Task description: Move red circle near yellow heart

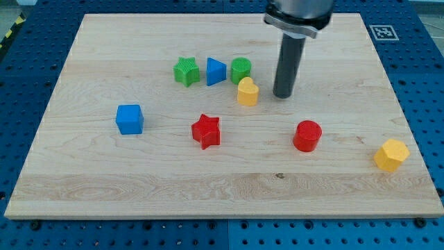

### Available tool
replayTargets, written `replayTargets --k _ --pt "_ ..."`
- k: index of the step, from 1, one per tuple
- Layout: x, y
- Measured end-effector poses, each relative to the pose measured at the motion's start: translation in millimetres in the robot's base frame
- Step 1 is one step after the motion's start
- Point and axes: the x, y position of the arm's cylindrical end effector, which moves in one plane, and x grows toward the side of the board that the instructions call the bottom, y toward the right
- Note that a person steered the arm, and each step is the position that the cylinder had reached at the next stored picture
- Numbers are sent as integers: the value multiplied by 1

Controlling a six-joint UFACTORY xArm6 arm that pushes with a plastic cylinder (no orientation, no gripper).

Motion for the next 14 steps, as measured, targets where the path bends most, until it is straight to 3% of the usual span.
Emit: replayTargets --k 2,4,7,12,14 --pt "49 27" --pt "55 44" --pt "102 58" --pt "116 57" --pt "106 32"
